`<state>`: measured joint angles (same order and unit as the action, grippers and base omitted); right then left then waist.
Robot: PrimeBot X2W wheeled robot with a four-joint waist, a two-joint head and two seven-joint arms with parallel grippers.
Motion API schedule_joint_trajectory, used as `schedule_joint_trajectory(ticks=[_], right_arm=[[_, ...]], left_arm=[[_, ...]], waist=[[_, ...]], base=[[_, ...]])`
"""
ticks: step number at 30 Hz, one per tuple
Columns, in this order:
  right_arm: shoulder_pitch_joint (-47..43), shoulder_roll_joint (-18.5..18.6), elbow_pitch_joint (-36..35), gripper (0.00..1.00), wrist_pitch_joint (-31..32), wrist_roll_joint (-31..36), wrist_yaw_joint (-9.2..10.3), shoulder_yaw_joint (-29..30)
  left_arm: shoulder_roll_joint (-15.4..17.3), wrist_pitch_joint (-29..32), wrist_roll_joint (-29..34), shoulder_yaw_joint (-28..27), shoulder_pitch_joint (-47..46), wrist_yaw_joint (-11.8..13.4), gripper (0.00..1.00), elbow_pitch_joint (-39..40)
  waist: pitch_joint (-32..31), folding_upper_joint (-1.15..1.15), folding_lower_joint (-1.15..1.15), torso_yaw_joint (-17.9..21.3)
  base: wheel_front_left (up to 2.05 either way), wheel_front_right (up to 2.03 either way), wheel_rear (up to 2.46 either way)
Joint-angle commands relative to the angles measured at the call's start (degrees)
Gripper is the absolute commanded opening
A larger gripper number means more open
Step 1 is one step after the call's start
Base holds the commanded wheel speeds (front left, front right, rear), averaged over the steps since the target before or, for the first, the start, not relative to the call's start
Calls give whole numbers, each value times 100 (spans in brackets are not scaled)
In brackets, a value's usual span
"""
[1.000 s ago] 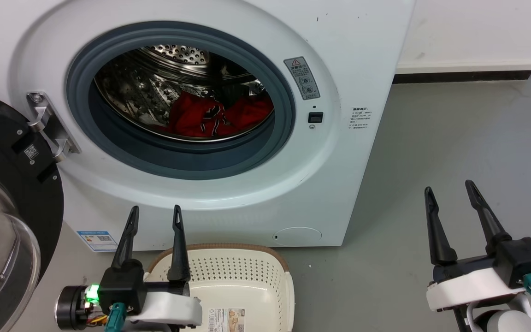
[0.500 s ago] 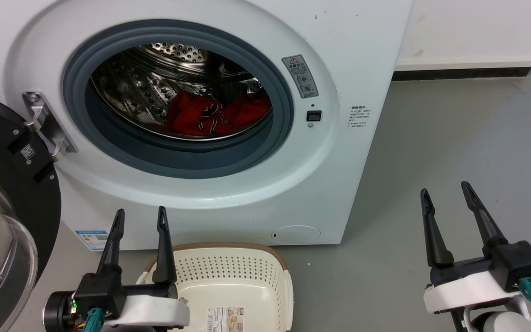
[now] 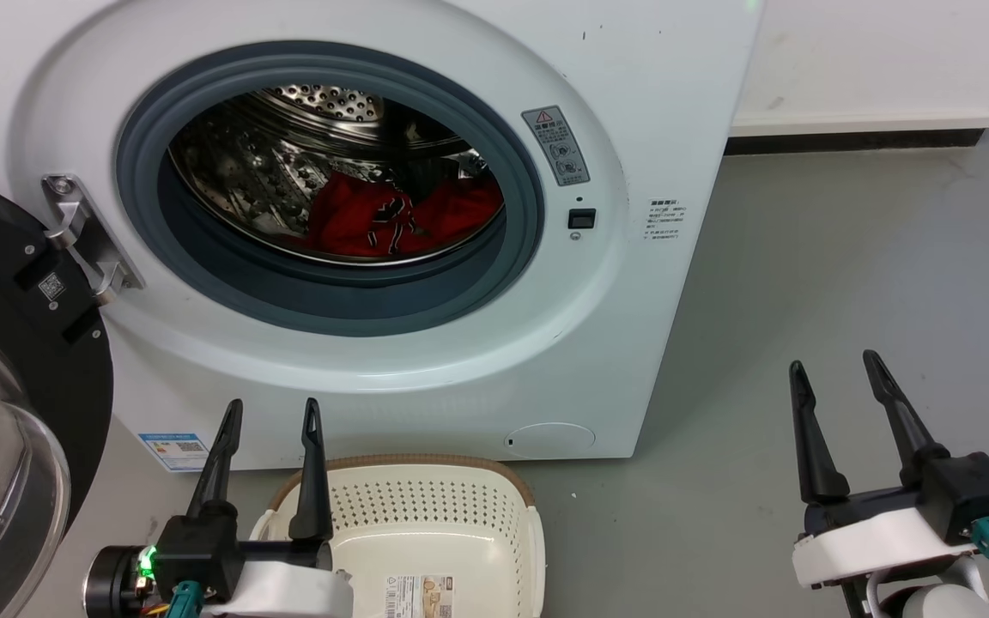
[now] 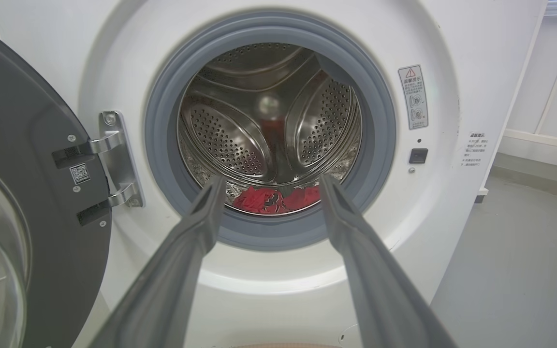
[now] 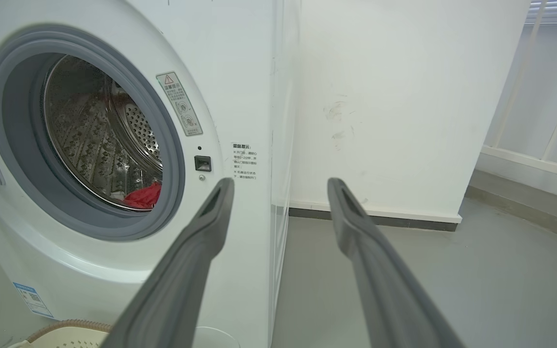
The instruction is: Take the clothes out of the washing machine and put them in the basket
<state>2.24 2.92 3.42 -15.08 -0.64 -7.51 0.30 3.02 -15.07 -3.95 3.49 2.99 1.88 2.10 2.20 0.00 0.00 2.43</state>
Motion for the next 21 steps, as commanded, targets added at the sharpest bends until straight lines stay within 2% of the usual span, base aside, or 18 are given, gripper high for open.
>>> schedule_joint_trajectory(ticks=[1, 13, 17, 21], right_arm=[[-11, -7, 5, 100, -14, -31, 4, 0], [149, -7, -46, 100, -13, -88, 4, 23], [288, -6, -121, 100, -13, -105, 4, 39], [527, -8, -239, 100, -13, -113, 4, 58]], left_arm=[[-13, -16, 25, -5, 28, -28, 100, -2], [-17, -16, -13, -12, -145, -102, 100, -112], [-10, -16, 63, -122, -400, -293, 100, -447], [158, -16, 117, -291, -878, -491, 100, -748]], waist=[[0, 0, 0, 0], [257, 0, 0, 40], [625, 0, 0, 105], [1175, 0, 0, 223]], base=[[0, 0, 0], [0, 0, 0], [0, 0, 0], [0, 0, 0]])
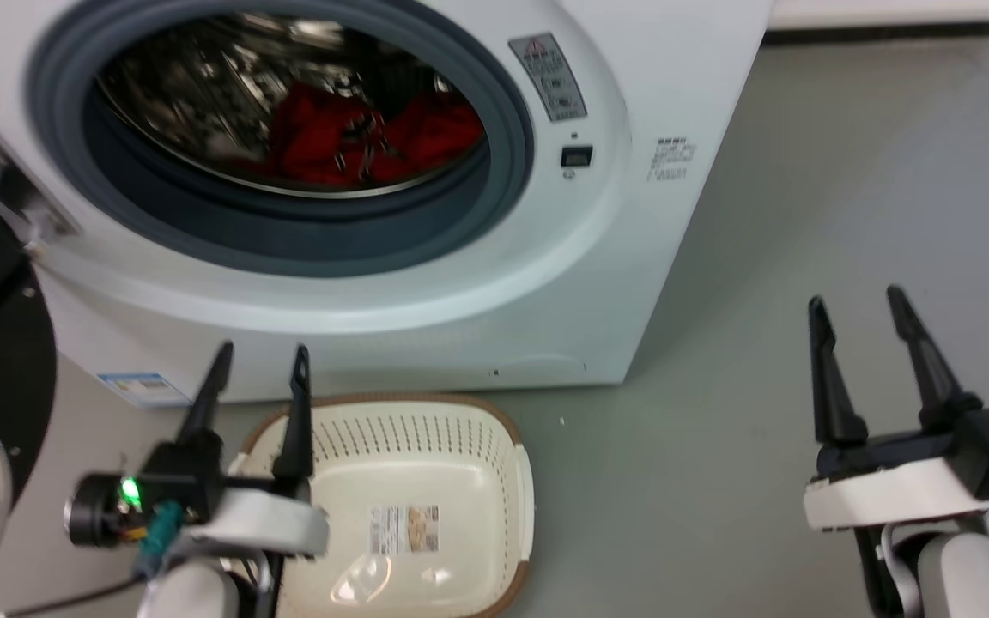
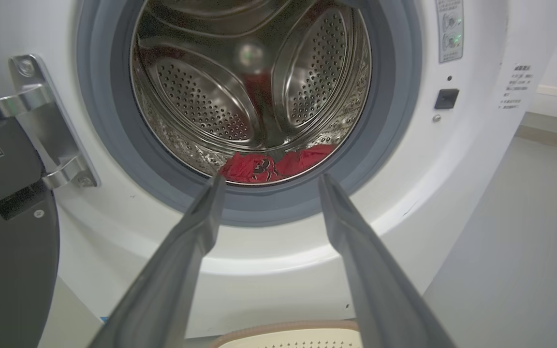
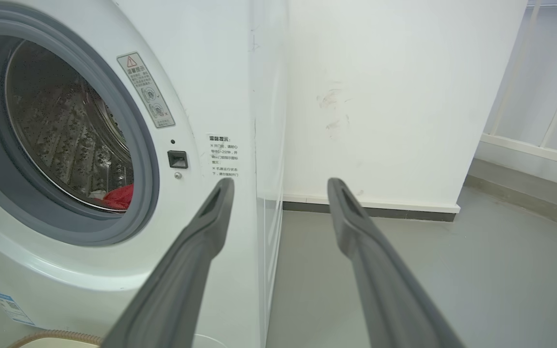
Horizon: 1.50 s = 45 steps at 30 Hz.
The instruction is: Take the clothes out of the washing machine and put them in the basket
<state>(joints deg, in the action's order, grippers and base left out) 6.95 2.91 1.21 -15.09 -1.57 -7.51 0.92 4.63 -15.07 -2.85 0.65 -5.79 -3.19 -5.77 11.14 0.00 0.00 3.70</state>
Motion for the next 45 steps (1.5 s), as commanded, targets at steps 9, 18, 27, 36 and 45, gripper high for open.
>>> schedule_joint_trajectory(ticks=[9, 18, 27, 36, 45], right_arm=[[625, -8, -261, 100, -12, -115, 4, 6], [929, -10, -439, 100, -12, -240, 4, -156], [1158, -9, -676, 100, -12, -478, 4, -412], [1319, -12, -930, 100, -12, -783, 4, -850], [1192, -11, -1095, 100, -12, -1014, 4, -1229]], left_arm=[[768, -16, -48, -185, -1791, -330, 100, -1068], [1766, 298, -398, 468, -4347, -420, 100, -2918], [2537, 1591, -910, 1522, -6637, -424, 100, -3852], [3217, 3086, -1291, 2352, -8307, -424, 100, -4492], [3710, 4665, -1582, 3008, -9274, -425, 100, -4726]], waist=[[1487, 0, 0, 427], [2428, 0, 0, 787], [3180, 0, 0, 1102], [3748, 0, 0, 1634], [4088, 0, 0, 2027]], base=[[0, 0, 0], [0, 0, 0], [0, 0, 0], [0, 0, 0], [0, 0, 0]])
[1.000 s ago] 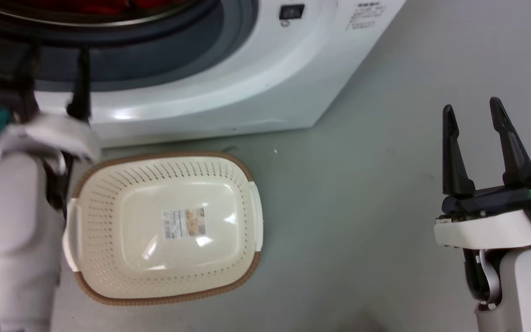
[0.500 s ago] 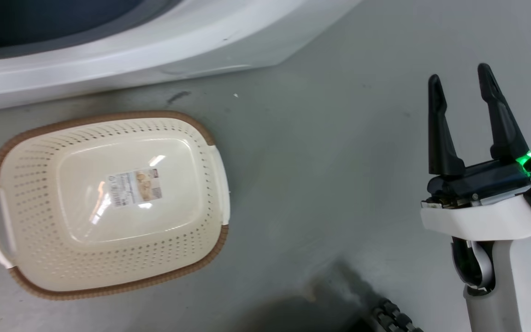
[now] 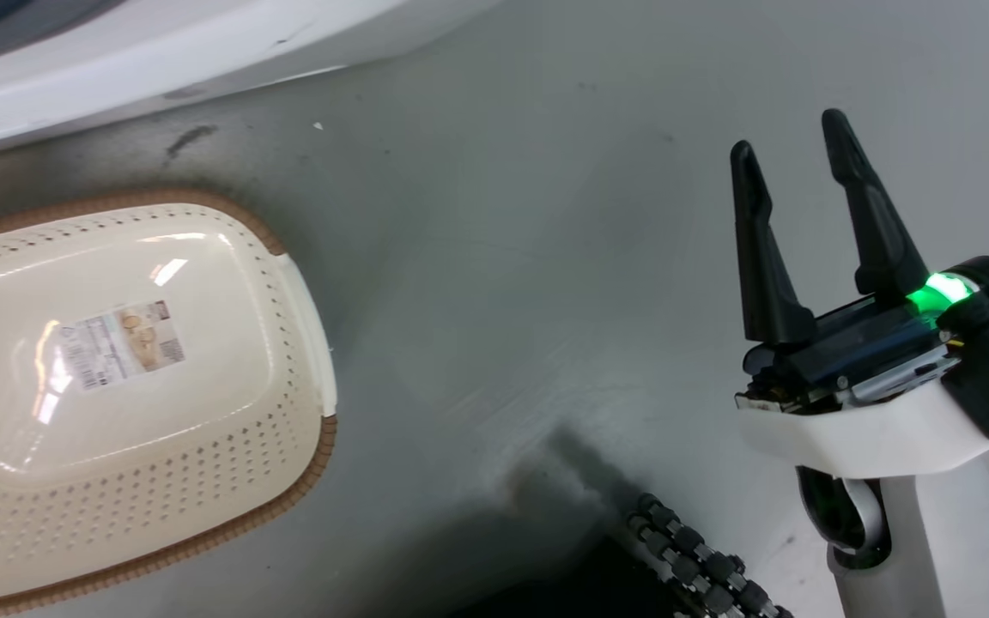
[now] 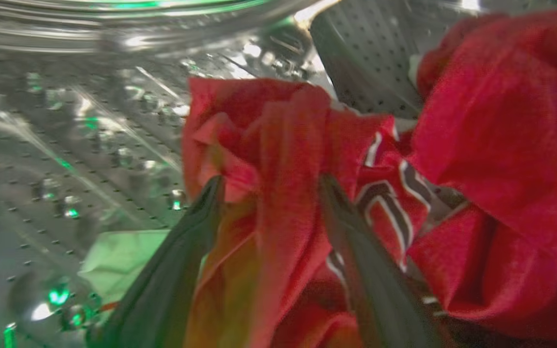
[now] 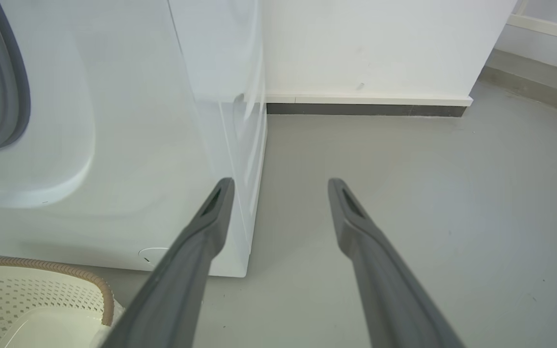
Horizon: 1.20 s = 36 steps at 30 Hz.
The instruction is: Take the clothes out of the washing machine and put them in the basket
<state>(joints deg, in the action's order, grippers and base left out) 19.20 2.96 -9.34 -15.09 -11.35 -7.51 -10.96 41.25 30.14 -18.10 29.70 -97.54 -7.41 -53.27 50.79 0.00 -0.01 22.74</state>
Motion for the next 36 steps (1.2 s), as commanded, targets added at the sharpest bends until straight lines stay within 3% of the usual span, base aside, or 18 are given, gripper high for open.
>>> schedule_joint_trajectory(ticks=[1, 15, 16, 17, 18, 25, 36], right_arm=[[-41, -16, -50, 100, -12, -56, 4, -67], [30, -16, -153, 100, -12, -186, 4, -164], [32, -15, -151, 100, -12, -183, 4, -166], [38, -15, -150, 100, -12, -185, 4, -160], [48, -15, -152, 100, -12, -193, 4, -155], [129, -14, -103, 100, -12, -168, 4, -160], [186, -14, 71, 100, -12, 70, 5, 141]], left_arm=[[94, 268, -118, 154, -186, -2, 100, 50], [509, 1273, -692, 831, -335, -4, 100, 250], [535, 1287, -728, 851, -328, -4, 79, 249], [556, 1252, -758, 874, -333, -4, 30, 278], [580, 1217, -777, 898, -343, -3, 0, 291], [656, 648, -792, 919, -425, 18, 0, 310], [122, -1236, -1020, 744, -14, 200, 0, -43]], waist=[[153, 0, 1, 151], [408, 0, 1, 278], [419, 0, 1, 275], [431, 0, 1, 270], [445, 0, 1, 266], [435, 0, 1, 233], [-171, 0, 1, -172]], base=[[0, 0, 0], [0, 0, 0], [0, 0, 0], [0, 0, 0], [0, 0, 0], [0, 0, 0], [0, 0, 0]])
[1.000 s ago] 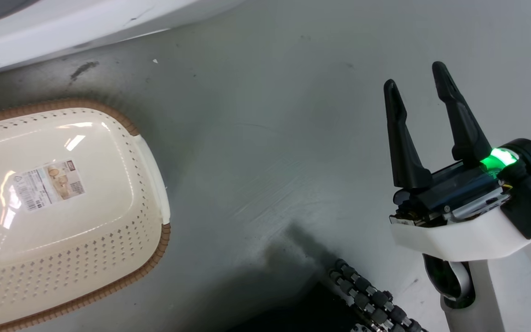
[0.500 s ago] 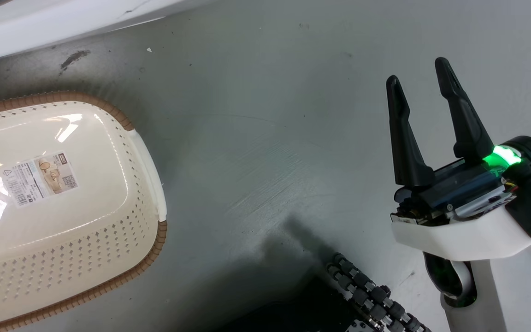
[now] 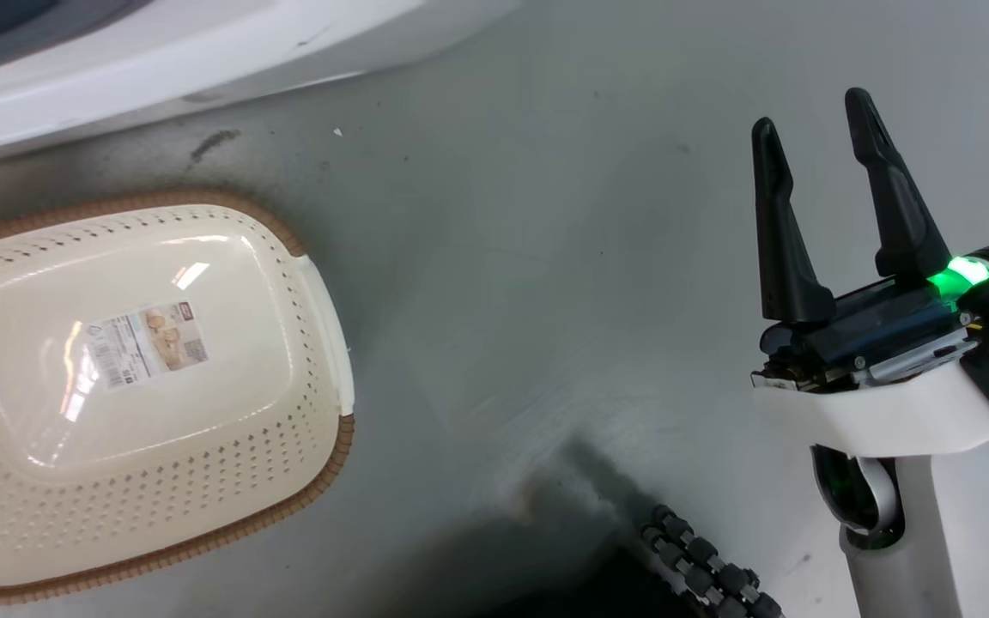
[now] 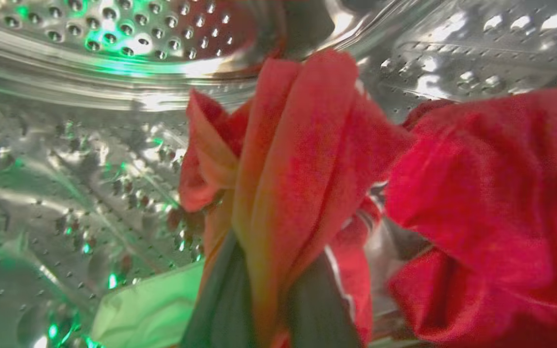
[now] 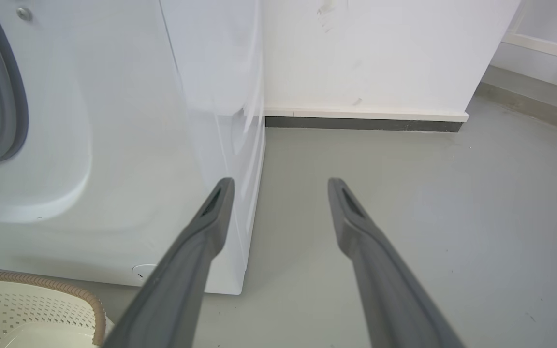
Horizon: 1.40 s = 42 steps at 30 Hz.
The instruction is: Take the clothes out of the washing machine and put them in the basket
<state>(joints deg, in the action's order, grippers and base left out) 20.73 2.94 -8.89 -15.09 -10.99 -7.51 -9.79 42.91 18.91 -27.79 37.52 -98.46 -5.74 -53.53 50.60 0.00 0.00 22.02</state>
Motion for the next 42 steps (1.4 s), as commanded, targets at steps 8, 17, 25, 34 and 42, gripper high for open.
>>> schedule_joint_trajectory(ticks=[8, 17, 25, 34, 42], right_arm=[[-143, -10, 206, 100, -12, 312, 4, 300], [-469, -9, 456, 100, -12, 592, 5, 549], [-807, -8, 636, 100, -12, 819, 5, 646], [-1064, -9, 768, 100, -12, 967, 4, 758], [-1213, -9, 861, 100, -12, 954, 4, 805]], left_arm=[[-550, -1537, -243, -77, 875, 100, 0, -254], [-1005, -2859, -392, -14, 2142, 160, 0, -340], [-1290, -3385, -394, 23, 3221, 321, 0, 146], [-1298, -3416, -282, -250, 4554, 753, 0, 1857], [-1134, -3271, -395, -153, 5748, 1072, 0, 3167]], waist=[[-808, 0, 0, -498], [-1730, 0, 0, -956], [-2468, 0, 0, -1368], [-3058, 0, 0, -1740], [-3479, 0, 0, -1887]], base=[[0, 0, 0], [0, 0, 0], [0, 0, 0], [0, 0, 0], [0, 0, 0]])
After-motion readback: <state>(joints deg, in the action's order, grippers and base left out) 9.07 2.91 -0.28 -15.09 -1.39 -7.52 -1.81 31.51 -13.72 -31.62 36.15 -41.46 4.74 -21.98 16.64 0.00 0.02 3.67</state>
